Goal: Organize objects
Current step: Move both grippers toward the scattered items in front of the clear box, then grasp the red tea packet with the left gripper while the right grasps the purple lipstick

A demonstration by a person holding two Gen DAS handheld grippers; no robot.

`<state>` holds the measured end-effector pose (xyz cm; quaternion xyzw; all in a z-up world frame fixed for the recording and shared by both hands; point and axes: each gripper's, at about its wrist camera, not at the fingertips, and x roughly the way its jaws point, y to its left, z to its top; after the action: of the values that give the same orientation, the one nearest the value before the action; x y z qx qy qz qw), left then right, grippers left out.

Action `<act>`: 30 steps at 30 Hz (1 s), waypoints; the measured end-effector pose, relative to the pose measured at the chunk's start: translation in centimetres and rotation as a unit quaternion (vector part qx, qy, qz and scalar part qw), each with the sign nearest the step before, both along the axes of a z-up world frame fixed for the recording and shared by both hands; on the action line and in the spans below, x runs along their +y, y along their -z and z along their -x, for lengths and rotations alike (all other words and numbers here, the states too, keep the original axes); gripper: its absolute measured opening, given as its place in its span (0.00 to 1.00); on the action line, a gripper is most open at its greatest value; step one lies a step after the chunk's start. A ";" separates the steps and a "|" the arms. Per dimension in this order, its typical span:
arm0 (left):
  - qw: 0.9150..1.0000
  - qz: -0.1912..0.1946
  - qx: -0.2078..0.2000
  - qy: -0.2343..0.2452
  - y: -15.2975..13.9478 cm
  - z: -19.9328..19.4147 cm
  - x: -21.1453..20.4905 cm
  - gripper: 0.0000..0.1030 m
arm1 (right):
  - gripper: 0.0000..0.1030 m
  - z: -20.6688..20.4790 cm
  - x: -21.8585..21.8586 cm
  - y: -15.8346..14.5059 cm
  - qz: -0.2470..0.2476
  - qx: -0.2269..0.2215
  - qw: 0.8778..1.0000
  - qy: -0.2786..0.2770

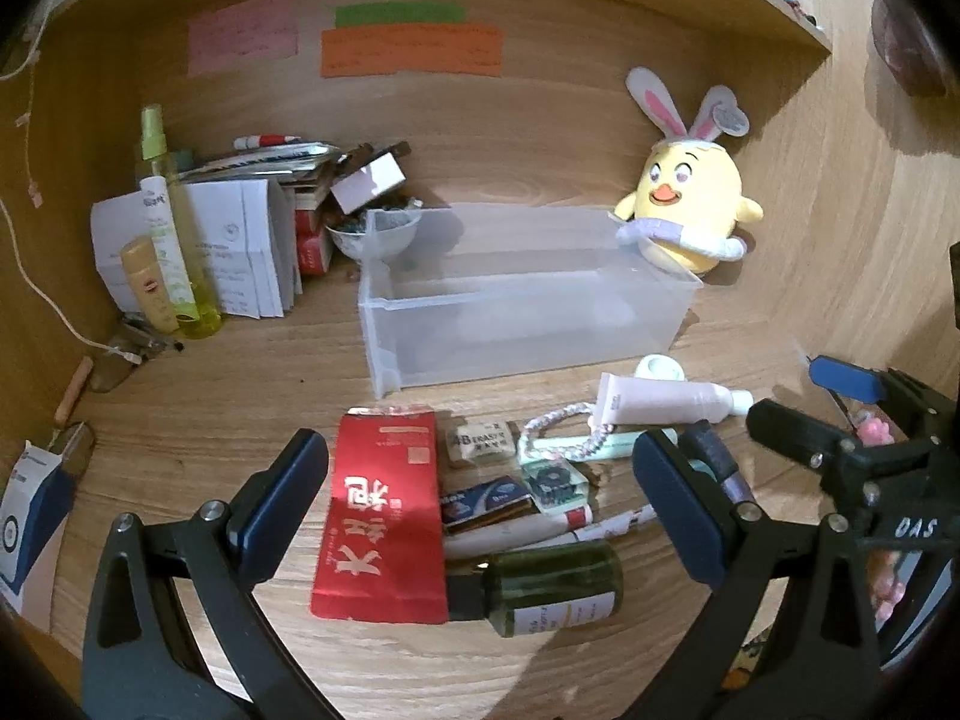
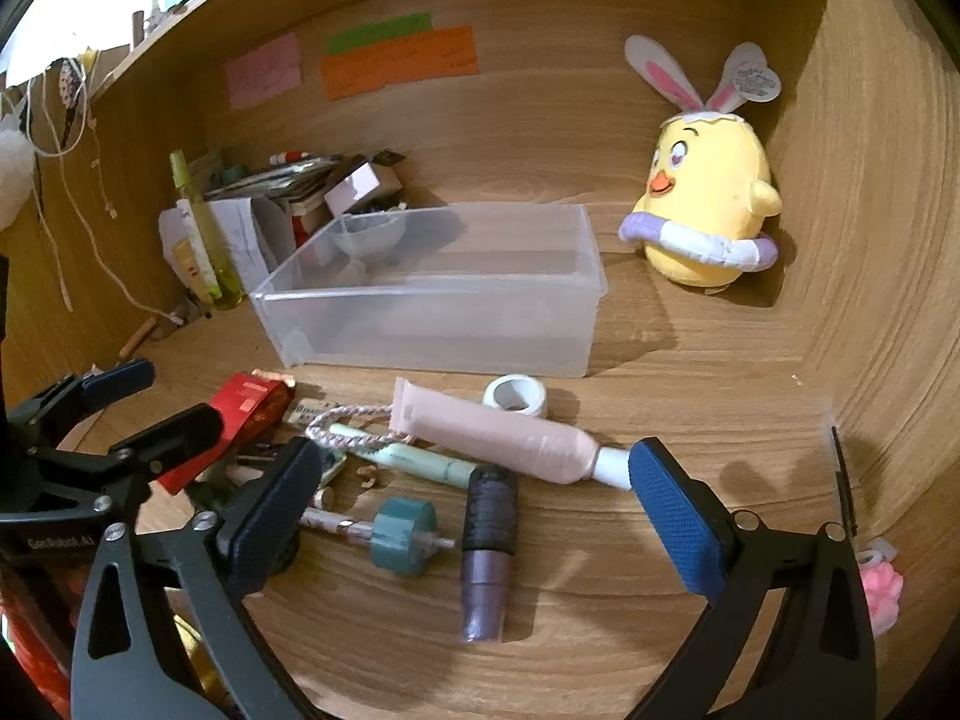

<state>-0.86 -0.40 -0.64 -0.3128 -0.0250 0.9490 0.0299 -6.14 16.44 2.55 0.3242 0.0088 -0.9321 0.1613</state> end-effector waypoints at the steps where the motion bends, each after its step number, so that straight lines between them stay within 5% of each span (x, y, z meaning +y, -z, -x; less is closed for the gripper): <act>1: 1.000 -0.001 0.002 -0.002 -0.1 0.0 -0.1 1.00 | 0.93 0.1 0.2 -0.1 0.001 0.002 1.000 0.002; 10: 1.000 0.003 0.000 -0.026 -0.5 0.6 -2.5 0.99 | 0.87 1.1 1.9 -0.2 0.003 -0.004 1.000 0.027; 15: 0.997 -0.015 -0.062 -0.032 1.5 2.5 -4.7 0.84 | 0.75 2.0 2.9 1.3 -0.004 -0.039 0.999 0.032; 23: 0.990 -0.046 -0.130 -0.025 4.4 5.0 -6.1 0.83 | 0.61 2.8 4.0 4.0 0.018 -0.100 0.995 0.023; 30: 0.987 -0.050 -0.149 -0.021 5.3 6.0 -6.0 0.83 | 0.55 2.9 2.2 5.0 0.012 -0.112 0.994 -0.007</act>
<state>-6.91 -6.39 -5.92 -0.4478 -0.0828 0.8900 0.0211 -9.03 18.61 -2.50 0.4248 -0.0190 -0.8887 0.1713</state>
